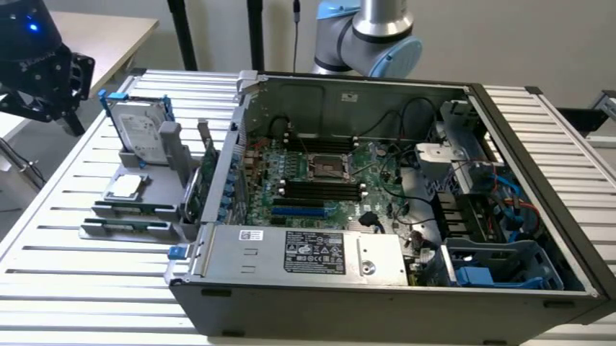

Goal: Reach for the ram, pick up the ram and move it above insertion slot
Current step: 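Pick up the ram and move it above insertion slot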

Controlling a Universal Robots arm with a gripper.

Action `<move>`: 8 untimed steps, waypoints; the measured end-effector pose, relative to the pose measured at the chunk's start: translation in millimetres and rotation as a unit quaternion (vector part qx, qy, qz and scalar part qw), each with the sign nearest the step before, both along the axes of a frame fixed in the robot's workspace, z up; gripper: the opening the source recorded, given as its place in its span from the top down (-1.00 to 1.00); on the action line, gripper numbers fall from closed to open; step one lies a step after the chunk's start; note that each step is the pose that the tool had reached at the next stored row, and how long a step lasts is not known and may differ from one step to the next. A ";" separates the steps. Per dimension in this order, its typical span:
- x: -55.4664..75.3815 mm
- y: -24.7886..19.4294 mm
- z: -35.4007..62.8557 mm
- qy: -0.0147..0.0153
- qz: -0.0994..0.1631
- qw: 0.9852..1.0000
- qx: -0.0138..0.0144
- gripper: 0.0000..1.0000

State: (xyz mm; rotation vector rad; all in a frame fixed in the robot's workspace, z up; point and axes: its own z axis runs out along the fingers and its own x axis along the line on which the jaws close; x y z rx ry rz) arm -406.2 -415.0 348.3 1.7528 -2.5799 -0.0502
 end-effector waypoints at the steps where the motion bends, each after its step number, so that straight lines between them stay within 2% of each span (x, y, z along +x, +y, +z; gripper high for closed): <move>1: 0.0 0.0 0.1 0.000 0.009 1.000 0.000 0.79; 4: 0.0 0.0 0.0 -0.001 0.036 0.999 0.000 0.79; 8: 0.0 0.0 0.0 -0.001 0.073 0.997 0.000 0.79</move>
